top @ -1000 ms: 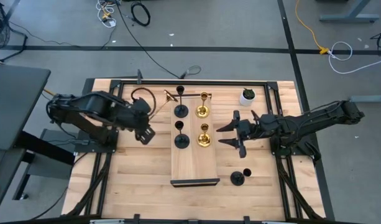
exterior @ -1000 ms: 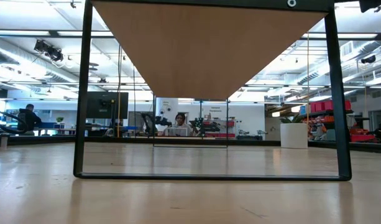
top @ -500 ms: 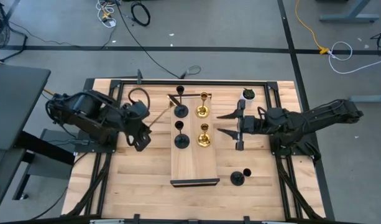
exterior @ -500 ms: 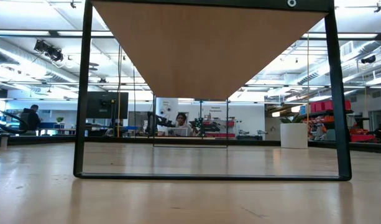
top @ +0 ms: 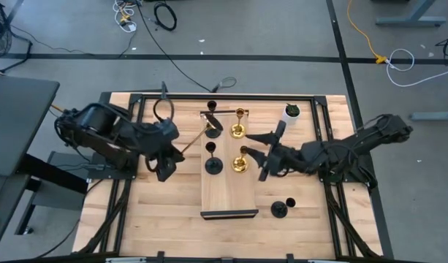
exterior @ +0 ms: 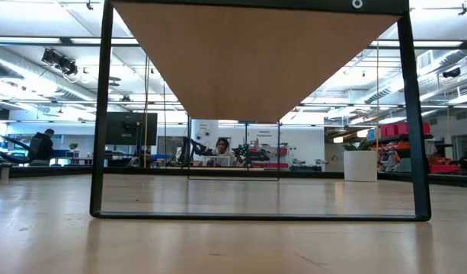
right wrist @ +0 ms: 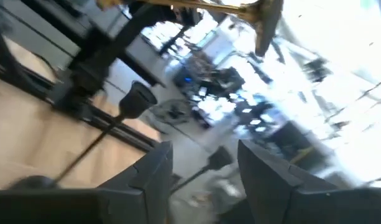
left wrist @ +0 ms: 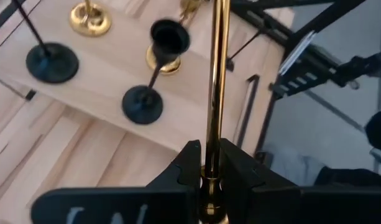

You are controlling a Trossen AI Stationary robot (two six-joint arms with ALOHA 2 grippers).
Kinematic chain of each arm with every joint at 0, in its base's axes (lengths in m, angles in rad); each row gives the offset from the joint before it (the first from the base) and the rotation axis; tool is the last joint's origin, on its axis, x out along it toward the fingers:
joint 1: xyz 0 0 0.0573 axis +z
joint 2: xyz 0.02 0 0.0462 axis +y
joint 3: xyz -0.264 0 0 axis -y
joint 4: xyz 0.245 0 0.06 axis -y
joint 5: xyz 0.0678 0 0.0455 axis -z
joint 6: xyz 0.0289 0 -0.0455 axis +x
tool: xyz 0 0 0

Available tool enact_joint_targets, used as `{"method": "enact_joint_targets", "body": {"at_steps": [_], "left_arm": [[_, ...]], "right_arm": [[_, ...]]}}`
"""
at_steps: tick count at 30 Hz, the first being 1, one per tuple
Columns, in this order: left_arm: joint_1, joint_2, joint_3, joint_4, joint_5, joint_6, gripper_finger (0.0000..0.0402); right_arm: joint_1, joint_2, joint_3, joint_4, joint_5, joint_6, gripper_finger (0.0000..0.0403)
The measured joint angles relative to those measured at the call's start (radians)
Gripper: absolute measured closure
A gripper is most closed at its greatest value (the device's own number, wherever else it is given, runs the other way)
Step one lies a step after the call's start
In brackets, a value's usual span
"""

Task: Pick & Place candle stick holders
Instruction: Put the golden candle holder on the shelf

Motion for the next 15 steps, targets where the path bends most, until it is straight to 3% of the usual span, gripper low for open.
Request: {"method": "enact_joint_targets", "body": {"at_steps": [5, 15], "left_arm": [[0.012, 0.030, 0.089, 0.003, 0.000, 0.019, 0.0367], [0.012, 0.063, 0.113, 0.066, 0.034, 0.019, 0.0367]], "right_arm": [[0.057, 0.084, 0.036, 0.201, 0.228, -0.265, 0.0248], [0.114, 0.192, 0.038, 0.482, 0.234, -0.577, 0.0275]]}}
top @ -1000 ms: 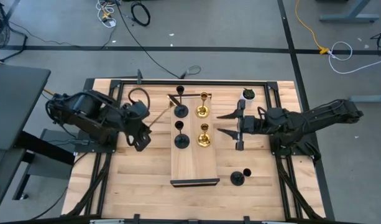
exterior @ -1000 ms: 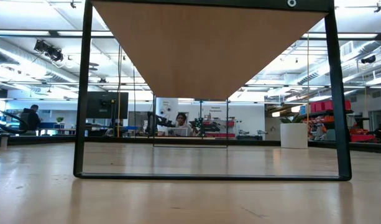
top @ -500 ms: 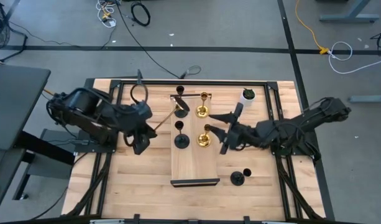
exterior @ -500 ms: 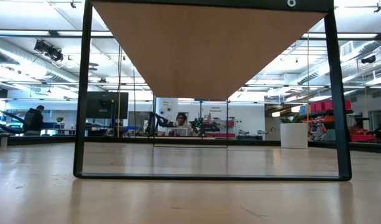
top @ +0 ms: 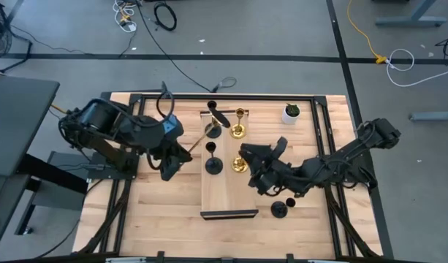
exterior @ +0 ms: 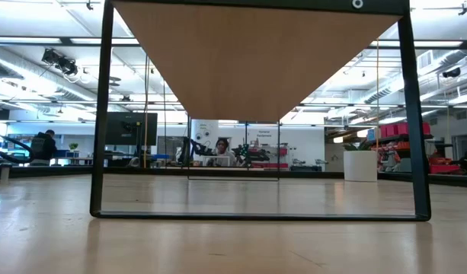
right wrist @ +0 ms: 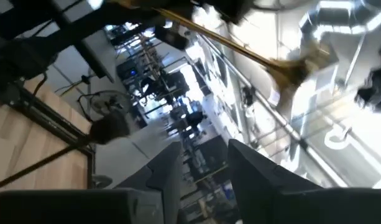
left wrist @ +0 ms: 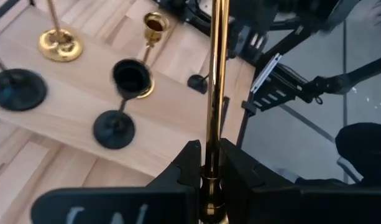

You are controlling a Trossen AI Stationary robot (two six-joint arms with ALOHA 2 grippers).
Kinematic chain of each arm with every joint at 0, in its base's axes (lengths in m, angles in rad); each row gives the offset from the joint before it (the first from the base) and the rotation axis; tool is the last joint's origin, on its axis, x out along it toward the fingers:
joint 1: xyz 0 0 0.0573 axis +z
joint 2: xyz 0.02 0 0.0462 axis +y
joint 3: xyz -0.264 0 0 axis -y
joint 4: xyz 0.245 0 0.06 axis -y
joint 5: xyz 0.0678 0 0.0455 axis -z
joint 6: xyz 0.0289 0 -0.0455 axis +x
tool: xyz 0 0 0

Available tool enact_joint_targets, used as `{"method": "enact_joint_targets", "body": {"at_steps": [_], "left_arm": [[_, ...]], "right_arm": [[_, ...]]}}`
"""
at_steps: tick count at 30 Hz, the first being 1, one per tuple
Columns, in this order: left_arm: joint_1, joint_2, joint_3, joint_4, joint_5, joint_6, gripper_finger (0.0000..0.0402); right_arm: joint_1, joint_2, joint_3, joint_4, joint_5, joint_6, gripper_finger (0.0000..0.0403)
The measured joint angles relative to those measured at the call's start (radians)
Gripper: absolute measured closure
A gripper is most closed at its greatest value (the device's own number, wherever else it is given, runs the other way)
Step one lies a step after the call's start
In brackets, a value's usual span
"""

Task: Pick & Place candle stick holders
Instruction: Put the golden candle holder on the shelf

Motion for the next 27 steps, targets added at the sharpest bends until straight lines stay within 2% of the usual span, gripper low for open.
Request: {"method": "enact_joint_targets", "body": {"at_steps": [8, 12, 20, 27], "left_arm": [[0.013, 0.063, -0.001, 0.088, 0.082, 0.001, 0.0367], [0.019, 0.102, -0.001, 0.111, 0.117, 0.002, 0.0367], [0.027, 0.155, -0.001, 0.184, 0.184, 0.049, 0.0367], [0.053, 0.168, -0.002, 0.192, 0.197, 0.061, 0.0367]], "right_arm": [[0.011, 0.085, -0.001, 0.214, -0.054, -0.249, 0.0273], [0.017, 0.106, -0.001, 0.280, -0.062, -0.373, 0.0255], [0.013, 0.107, -0.001, 0.285, -0.096, -0.443, 0.0204], [0.025, 0.107, -0.001, 0.279, -0.114, -0.502, 0.0211]]}}
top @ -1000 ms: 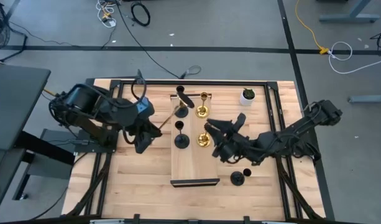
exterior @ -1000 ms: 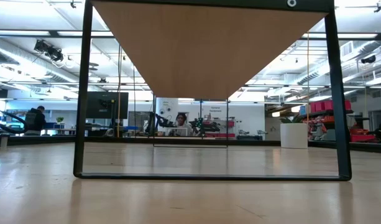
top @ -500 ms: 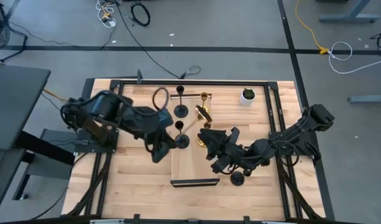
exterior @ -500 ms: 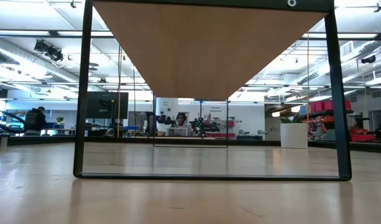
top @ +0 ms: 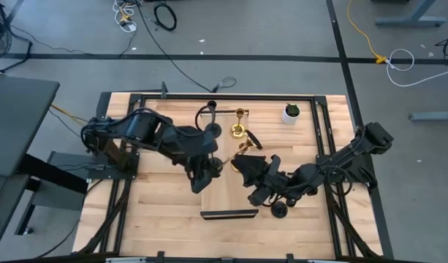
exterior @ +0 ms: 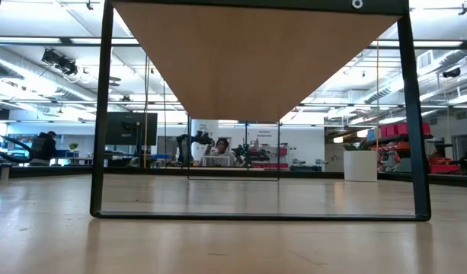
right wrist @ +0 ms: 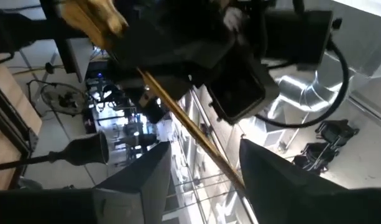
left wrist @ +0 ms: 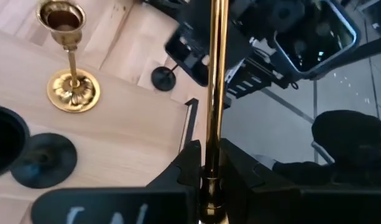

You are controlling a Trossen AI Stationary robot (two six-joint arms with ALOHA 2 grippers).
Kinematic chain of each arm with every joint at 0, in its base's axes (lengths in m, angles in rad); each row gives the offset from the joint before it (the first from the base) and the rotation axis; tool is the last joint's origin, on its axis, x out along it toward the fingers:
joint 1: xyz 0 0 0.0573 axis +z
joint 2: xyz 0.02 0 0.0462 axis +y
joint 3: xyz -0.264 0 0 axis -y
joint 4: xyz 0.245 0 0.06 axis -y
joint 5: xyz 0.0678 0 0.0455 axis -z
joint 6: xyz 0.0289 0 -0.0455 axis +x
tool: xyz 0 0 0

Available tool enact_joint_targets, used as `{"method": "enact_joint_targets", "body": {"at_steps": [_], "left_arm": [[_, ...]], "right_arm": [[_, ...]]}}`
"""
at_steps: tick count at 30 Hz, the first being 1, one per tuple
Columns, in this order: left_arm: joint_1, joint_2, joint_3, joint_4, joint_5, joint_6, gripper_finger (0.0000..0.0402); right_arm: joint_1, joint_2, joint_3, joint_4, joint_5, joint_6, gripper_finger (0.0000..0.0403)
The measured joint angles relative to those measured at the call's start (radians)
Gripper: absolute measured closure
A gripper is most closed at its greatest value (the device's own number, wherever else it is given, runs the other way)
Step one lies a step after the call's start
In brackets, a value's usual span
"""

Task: Pick & Place candle stick holders
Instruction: Put the golden candle holder on the shelf

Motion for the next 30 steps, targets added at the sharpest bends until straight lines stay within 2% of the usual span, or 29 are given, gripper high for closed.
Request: {"method": "enact_joint_targets", "body": {"at_steps": [8, 17, 23, 30], "left_arm": [[0.038, -0.006, 0.000, 0.019, 0.012, 0.017, 0.0367], [0.041, -0.002, 0.000, 0.031, 0.038, 0.030, 0.0367], [0.041, -0.002, 0.000, 0.030, 0.040, 0.028, 0.0367], [0.041, -0.002, 0.000, 0.029, 0.044, 0.043, 0.0367]], "right_arm": [[0.027, 0.000, 0.000, -0.005, 0.031, -0.047, 0.0239], [-0.023, 0.000, 0.000, -0.004, 0.024, -0.136, 0.0233], [-0.054, 0.000, 0.000, -0.004, -0.029, -0.160, 0.0235], [-0.072, 0.000, 0.000, 0.035, -0.064, -0.202, 0.0265]]}}
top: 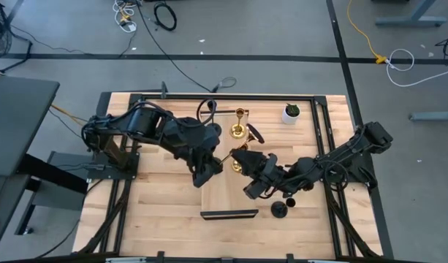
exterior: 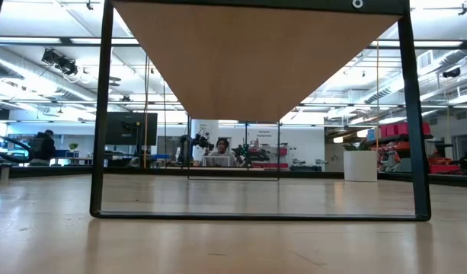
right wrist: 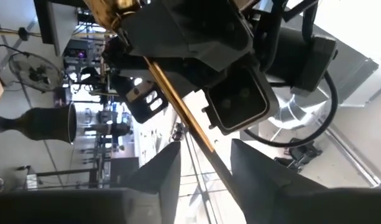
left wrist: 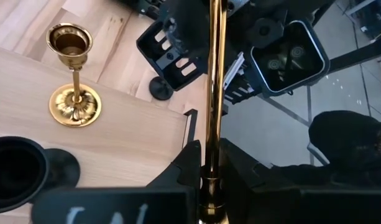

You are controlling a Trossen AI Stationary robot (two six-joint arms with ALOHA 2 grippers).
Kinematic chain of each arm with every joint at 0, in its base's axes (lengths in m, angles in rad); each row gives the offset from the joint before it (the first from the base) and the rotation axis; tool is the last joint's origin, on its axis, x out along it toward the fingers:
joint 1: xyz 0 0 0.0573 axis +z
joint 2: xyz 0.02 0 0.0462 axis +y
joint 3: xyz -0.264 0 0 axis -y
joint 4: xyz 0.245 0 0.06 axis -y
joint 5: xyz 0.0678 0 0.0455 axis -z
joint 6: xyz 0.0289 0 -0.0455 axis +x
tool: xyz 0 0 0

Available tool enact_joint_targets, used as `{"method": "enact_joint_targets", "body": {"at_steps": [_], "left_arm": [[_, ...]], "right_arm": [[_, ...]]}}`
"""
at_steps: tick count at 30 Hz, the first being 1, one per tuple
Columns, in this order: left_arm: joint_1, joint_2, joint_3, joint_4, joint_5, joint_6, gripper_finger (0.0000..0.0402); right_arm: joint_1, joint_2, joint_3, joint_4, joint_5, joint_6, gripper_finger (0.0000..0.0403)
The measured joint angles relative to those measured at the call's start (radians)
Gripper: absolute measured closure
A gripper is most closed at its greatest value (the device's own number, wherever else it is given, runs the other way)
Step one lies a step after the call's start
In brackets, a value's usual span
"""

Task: Pick & Place candle stick holders
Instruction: Put the golden candle holder on the shelf

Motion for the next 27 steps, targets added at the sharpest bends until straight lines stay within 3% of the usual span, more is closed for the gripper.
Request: {"method": "enact_joint_targets", "body": {"at_steps": [12, 19, 27], "left_arm": [[0.001, 0.000, 0.000, -0.005, 0.000, -0.008, 0.0367], [-0.001, -0.001, 0.001, 0.024, 0.013, 0.031, 0.0367], [0.001, 0.000, 0.001, 0.022, 0.008, 0.027, 0.0367]], "right_arm": [[-0.022, 0.000, -0.002, -0.011, 0.019, -0.005, 0.0390], [-0.032, -0.001, 0.000, 0.010, 0.037, 0.087, 0.0402], [-0.045, 0.000, 0.015, -0.093, 0.070, 0.140, 0.0402]]}}
